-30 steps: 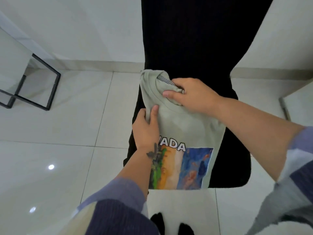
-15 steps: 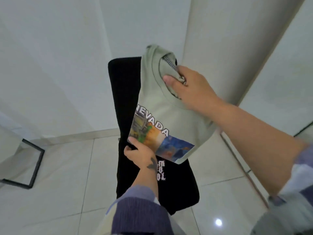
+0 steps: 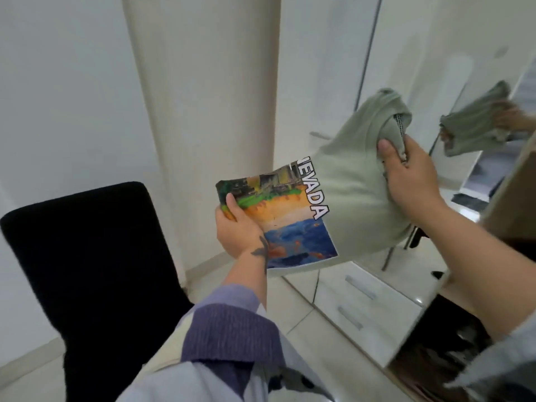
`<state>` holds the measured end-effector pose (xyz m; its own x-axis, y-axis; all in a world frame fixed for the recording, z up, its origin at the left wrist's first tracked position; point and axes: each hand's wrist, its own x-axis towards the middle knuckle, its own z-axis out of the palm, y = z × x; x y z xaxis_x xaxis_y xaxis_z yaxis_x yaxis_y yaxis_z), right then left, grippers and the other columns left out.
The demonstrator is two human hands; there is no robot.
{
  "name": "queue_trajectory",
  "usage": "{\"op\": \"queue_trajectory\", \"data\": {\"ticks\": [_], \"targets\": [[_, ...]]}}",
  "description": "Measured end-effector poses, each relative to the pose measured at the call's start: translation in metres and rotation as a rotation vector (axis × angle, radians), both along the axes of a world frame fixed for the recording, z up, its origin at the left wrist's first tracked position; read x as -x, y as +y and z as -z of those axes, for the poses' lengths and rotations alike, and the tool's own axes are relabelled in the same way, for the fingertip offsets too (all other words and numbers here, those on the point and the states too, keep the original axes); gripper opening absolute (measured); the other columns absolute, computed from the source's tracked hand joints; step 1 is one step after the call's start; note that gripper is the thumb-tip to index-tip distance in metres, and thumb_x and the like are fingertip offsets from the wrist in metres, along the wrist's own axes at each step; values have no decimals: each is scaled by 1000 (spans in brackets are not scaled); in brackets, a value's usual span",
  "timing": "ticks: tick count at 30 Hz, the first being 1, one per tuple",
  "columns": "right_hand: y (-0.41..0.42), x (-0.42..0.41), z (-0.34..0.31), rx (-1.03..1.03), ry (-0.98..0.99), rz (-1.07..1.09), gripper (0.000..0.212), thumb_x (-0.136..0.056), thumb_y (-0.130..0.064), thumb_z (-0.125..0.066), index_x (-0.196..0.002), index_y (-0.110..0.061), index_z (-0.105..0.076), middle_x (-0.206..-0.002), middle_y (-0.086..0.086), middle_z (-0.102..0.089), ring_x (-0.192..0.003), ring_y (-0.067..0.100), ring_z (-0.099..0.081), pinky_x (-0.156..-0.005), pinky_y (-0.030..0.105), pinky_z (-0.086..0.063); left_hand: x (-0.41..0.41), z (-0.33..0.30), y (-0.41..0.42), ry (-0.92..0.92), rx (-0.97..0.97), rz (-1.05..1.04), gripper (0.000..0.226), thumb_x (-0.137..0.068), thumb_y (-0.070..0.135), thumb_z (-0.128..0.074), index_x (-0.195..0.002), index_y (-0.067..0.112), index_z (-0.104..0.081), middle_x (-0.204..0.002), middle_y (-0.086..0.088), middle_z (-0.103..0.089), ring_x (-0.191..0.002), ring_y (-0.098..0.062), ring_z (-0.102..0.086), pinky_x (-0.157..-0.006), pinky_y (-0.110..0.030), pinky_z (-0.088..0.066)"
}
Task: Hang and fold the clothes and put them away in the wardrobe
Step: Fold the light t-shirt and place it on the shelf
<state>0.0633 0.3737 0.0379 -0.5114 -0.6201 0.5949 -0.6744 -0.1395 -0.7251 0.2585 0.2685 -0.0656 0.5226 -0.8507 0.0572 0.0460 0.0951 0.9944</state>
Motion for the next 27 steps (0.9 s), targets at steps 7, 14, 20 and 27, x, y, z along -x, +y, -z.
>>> {"op": "queue_trajectory", "data": {"ticks": [7,14,20,27], "targets": [[124,152,43,9,-166,325,46,-96,-48,-42,-126,-16,-54,-118,0,-59,-109,18,-53,-93,30,-40,164,-13,79,-100,72,280,38,-97,48,-40,-86,15,-54,-75,4,-54,-69,-17,-48,-54,-23,-24],[228,254,91,-8,-288,614,40,-96,-48,-40,-126,-24,-53,-117,-3,-60,-109,20,-54,-94,37,-42,303,9,143,-137,116,539,36,-96,49,-42,-88,18,-57,-78,5,-58,-73,-17,-54,-59,-24,-33],[267,319,143,-74,-406,824,42,-98,-46,-37,-132,-24,-49,-129,4,-57,-120,29,-51,-95,35,-37,397,37,165,-266,117,721,31,-96,49,-43,-93,23,-61,-78,9,-57,-74,-12,-52,-64,-22,-33],[270,400,215,-185,-504,1011,47,-99,-46,-34,-138,-23,-43,-136,8,-53,-126,33,-47,-103,40,-35,519,107,147,-364,83,895,36,-95,50,-43,-107,23,-64,-94,-1,-67,-81,-16,-55,-68,-23,-34]]}}
